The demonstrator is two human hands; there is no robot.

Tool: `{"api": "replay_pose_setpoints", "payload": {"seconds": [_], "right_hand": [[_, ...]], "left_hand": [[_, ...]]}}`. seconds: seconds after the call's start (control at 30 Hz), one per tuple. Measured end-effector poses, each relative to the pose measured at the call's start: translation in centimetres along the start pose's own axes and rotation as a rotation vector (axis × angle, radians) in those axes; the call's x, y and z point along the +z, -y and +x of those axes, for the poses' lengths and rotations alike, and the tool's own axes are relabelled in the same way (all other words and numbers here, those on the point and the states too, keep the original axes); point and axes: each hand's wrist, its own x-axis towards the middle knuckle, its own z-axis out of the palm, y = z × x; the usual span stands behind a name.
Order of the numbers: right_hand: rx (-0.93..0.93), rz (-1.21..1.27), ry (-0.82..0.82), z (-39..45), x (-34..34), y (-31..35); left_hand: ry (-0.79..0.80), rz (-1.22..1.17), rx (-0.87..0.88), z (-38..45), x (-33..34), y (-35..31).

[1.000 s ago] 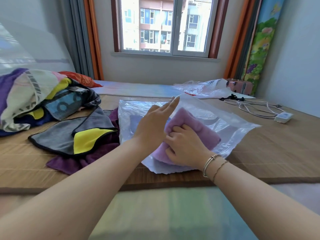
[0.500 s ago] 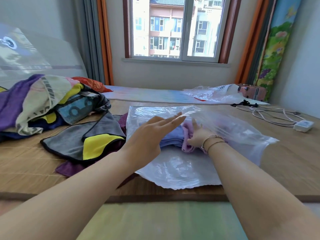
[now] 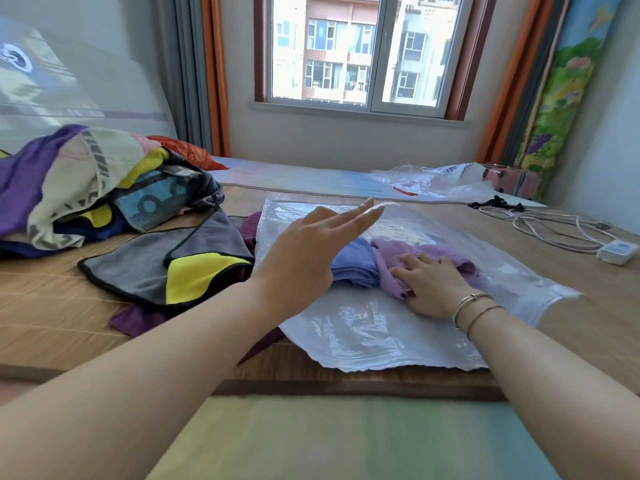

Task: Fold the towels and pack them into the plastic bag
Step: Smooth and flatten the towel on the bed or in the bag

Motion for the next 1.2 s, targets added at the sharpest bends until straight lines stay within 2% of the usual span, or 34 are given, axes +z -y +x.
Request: {"api": "replay_pose_setpoints", "payload": {"seconds": [0.07,0.17,0.27,0.37,0.47,0.5,0.63,0.73,0.83,0.9,0.97,1.07,1.2], "right_hand": [[0.091,-0.105,-0.03,1.0,-0.3,0.4],[0.283,-0.069,-0.129,1.9,-0.9,1.5],[0.378,0.05,-0.06,2.7,-0.1,2.0],[0.344,0.141,-0.057,3.2,1.3,1.8],[0.35,0.282,0.199,3.0,1.4,1.4],[0.37,0.305,0.232,2.8,1.0,1.3],[0.33,0.274,0.147,0.7,-1.2,2.4],[0.217,0.453,0.104,-2.6,-2.8,5.3],[0.096,0.675,0.235,-6.5,-4.4,8.9],[0.056,0.635,0.357,-7.9,-4.7,10.4],[0.061,0.581,0.399,-7.9,-4.3,10.8],[0.093,0.55,0.391,-5.9,-3.5,9.9],[0.134,0.499,0.346,-4.7,-3.4,9.6]], "left_hand": [[0.011,-0.002,0.01,-0.1,0.1,0.0],[0.029,0.0,0.031,-0.1,0.3,0.1],[0.031,0.017,0.044,0.0,0.4,0.3],[0.03,0.032,0.057,-0.1,0.5,0.5],[0.031,0.043,0.044,-0.2,0.5,0.6],[0.034,0.045,0.04,-0.1,0.5,0.6],[0.059,0.038,0.002,0.0,0.4,0.4],[0.112,0.05,-0.02,-0.3,0.3,0.1],[0.207,0.046,0.002,-1.4,0.3,-0.2],[0.283,0.063,0.029,-2.3,0.3,-0.5],[0.345,0.09,0.036,-3.1,0.2,-0.6],[0.409,0.13,-0.013,-4.5,0.1,0.0],[0.491,0.244,-0.196,-6.8,-0.2,1.3]]}}
